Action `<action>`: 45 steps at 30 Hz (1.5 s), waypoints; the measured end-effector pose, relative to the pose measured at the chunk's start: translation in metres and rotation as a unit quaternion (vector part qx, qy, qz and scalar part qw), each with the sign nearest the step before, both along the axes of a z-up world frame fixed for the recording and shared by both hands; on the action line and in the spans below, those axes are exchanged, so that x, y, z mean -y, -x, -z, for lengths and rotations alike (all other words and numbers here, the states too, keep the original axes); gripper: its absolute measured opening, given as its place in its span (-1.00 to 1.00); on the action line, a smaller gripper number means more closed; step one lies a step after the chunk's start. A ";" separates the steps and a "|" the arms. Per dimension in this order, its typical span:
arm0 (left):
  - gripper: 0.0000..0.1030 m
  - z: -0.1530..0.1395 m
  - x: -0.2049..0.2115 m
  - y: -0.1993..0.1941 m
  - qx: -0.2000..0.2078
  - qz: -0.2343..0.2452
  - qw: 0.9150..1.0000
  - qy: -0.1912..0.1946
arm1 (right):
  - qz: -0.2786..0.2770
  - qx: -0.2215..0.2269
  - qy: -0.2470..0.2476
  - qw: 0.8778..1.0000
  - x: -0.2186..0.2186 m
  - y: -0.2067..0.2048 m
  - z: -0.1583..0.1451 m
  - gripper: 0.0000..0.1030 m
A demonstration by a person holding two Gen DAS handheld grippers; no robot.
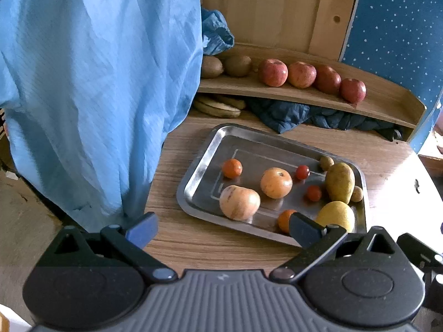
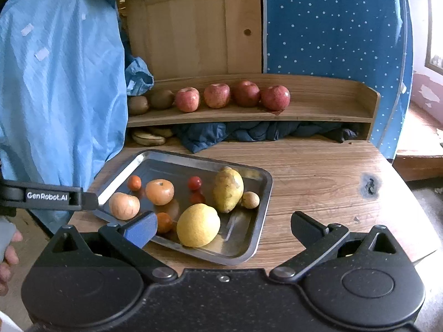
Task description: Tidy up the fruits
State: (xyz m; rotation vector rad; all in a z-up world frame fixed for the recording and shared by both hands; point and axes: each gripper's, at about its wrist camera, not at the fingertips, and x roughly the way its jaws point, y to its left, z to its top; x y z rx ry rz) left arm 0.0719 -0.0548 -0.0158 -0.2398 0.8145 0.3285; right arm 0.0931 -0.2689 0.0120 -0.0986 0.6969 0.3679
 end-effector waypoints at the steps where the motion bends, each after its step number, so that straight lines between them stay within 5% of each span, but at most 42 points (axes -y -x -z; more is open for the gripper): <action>1: 0.99 0.000 -0.004 0.000 -0.001 0.005 1.000 0.001 | 0.006 0.000 0.002 1.000 -0.003 0.001 0.000 0.99; 28: 0.99 0.009 -0.089 0.043 0.056 0.107 0.992 0.019 | 0.105 0.057 0.006 0.993 -0.069 0.083 0.001 0.99; 37: 0.99 0.017 -0.081 0.061 0.073 0.162 0.984 -0.019 | 0.122 0.036 0.012 0.992 -0.069 0.091 0.012 0.99; 45: 0.99 0.026 -0.076 0.062 0.057 0.163 0.985 -0.010 | 0.113 0.012 0.026 0.993 -0.074 0.090 0.021 0.99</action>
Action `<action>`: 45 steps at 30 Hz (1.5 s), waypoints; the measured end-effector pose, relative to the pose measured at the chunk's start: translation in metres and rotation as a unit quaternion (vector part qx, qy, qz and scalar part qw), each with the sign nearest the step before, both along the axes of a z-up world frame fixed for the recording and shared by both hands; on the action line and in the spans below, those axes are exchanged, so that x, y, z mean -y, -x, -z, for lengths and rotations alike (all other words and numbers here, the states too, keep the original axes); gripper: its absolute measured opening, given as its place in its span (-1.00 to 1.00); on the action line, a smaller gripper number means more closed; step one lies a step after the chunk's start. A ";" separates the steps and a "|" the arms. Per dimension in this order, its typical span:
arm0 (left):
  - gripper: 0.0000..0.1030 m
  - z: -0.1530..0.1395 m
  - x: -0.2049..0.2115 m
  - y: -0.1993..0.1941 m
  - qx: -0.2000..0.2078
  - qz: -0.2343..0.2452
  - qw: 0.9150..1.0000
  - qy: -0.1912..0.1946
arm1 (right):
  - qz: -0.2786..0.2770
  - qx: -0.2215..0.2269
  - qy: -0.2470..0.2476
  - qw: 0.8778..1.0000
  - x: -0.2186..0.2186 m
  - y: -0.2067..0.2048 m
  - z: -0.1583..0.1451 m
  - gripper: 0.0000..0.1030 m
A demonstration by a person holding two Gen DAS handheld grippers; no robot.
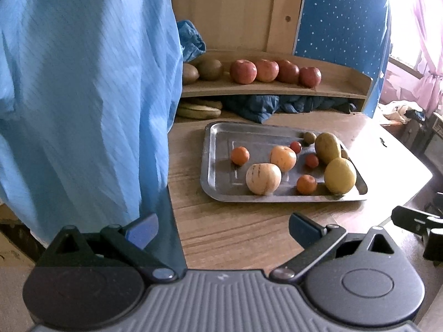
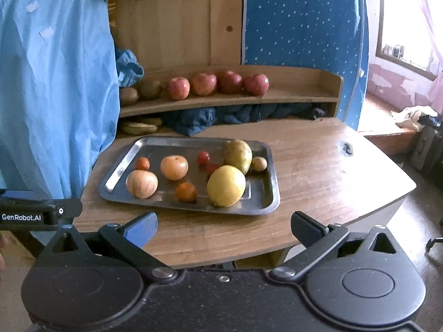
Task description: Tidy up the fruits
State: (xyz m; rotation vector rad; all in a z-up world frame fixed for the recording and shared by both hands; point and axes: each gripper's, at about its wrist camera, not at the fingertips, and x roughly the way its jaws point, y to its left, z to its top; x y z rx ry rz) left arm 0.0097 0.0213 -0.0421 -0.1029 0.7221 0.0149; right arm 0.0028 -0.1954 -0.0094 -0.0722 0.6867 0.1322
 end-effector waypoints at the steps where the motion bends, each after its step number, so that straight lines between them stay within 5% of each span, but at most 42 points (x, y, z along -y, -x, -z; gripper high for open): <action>1: 0.99 0.000 0.000 0.000 -0.001 0.000 1.000 0.000 | 0.000 -0.003 -0.001 1.000 0.000 -0.001 0.000 0.99; 45: 0.99 0.012 0.010 0.001 -0.031 0.015 0.999 0.001 | 0.001 -0.033 0.021 0.999 0.004 0.004 0.016 0.99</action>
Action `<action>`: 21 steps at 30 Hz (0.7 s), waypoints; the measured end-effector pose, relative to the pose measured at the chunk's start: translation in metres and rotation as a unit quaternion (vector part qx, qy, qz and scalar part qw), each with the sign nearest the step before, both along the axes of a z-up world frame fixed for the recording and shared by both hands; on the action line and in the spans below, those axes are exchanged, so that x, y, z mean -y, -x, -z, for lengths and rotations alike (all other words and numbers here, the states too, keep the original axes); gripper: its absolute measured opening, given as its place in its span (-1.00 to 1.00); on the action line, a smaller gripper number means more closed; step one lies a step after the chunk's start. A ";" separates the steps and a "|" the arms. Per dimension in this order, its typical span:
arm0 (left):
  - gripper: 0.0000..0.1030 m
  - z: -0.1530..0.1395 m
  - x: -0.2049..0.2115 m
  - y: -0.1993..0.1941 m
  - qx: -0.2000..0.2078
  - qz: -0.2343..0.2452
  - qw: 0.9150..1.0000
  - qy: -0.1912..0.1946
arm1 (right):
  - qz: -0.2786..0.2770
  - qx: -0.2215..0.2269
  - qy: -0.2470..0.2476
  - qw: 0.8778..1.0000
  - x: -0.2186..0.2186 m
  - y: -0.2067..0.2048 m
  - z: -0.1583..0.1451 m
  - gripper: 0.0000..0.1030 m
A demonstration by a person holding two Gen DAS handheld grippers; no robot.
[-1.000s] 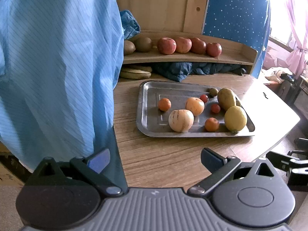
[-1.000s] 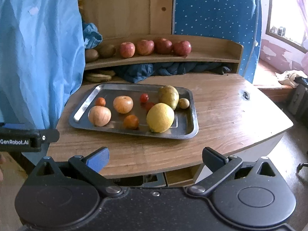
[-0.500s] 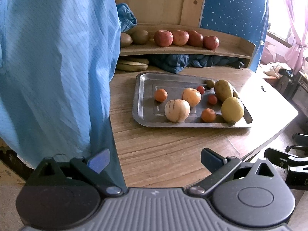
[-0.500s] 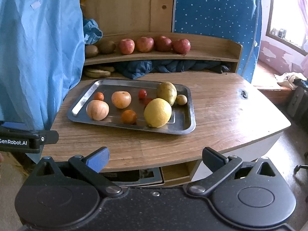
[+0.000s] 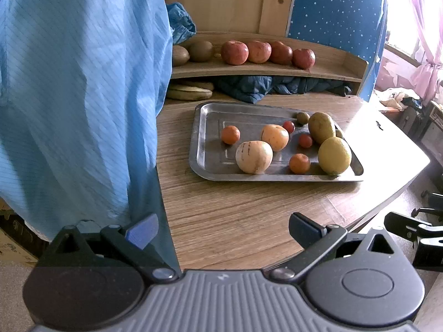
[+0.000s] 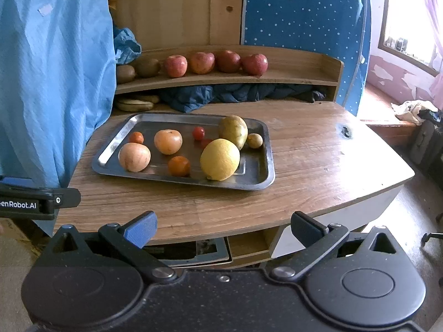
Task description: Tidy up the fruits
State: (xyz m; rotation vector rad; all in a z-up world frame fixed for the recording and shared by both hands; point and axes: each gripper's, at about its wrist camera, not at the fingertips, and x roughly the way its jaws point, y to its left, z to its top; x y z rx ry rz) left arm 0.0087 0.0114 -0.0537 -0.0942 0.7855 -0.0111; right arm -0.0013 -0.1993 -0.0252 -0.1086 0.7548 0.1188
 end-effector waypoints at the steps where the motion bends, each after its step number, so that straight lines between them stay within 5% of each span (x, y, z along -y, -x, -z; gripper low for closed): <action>1: 0.99 0.000 0.000 0.000 0.000 0.000 1.000 0.000 | 0.000 0.000 0.000 1.000 0.000 0.000 0.000 0.99; 21: 0.99 0.003 -0.002 -0.002 -0.005 -0.008 1.000 0.002 | -0.005 -0.007 0.003 1.000 -0.003 -0.004 0.002 0.99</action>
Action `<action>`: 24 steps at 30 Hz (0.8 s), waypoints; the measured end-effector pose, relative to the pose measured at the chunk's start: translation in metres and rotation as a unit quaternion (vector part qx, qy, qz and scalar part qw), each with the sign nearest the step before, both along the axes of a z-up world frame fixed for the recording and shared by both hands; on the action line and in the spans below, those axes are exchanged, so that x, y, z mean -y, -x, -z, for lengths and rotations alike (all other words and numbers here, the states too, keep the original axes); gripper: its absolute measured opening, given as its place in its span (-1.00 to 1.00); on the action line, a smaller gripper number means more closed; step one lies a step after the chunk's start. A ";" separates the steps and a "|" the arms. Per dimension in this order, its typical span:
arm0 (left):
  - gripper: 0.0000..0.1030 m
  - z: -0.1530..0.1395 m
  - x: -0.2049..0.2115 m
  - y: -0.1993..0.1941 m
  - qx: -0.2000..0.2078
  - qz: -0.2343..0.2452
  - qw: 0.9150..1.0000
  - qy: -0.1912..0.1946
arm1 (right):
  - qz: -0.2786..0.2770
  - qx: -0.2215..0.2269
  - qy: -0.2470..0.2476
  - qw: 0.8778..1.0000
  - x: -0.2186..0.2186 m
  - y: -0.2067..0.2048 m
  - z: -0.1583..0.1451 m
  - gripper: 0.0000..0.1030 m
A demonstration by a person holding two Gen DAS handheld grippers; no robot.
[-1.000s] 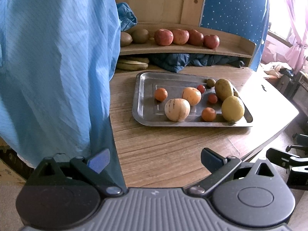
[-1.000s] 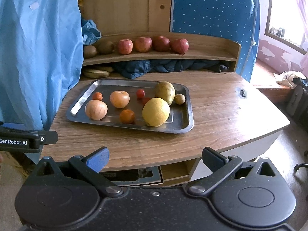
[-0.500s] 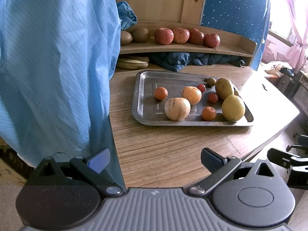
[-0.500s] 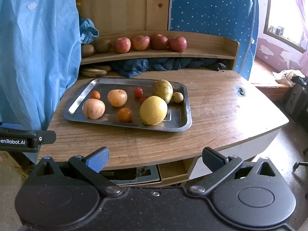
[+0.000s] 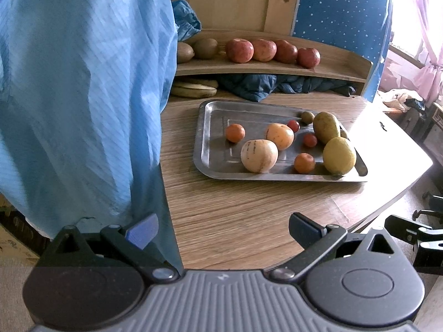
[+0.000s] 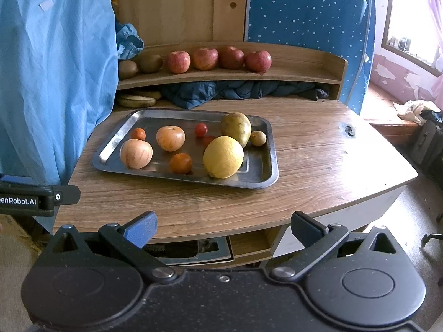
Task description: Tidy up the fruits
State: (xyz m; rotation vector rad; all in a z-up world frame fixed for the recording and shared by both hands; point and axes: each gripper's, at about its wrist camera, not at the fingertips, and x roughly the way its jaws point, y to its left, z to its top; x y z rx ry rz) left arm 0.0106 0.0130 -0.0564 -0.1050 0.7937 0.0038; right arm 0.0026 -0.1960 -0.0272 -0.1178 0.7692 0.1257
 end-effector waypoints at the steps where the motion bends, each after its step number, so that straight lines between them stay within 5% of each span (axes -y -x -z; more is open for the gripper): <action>1: 0.99 0.000 0.000 0.000 0.000 0.000 1.000 0.000 | 0.000 0.000 0.000 1.000 0.000 0.000 0.000 0.99; 24: 0.99 -0.001 0.000 0.000 -0.001 0.002 1.000 -0.001 | 0.005 0.000 -0.001 1.000 0.003 0.002 0.001 0.99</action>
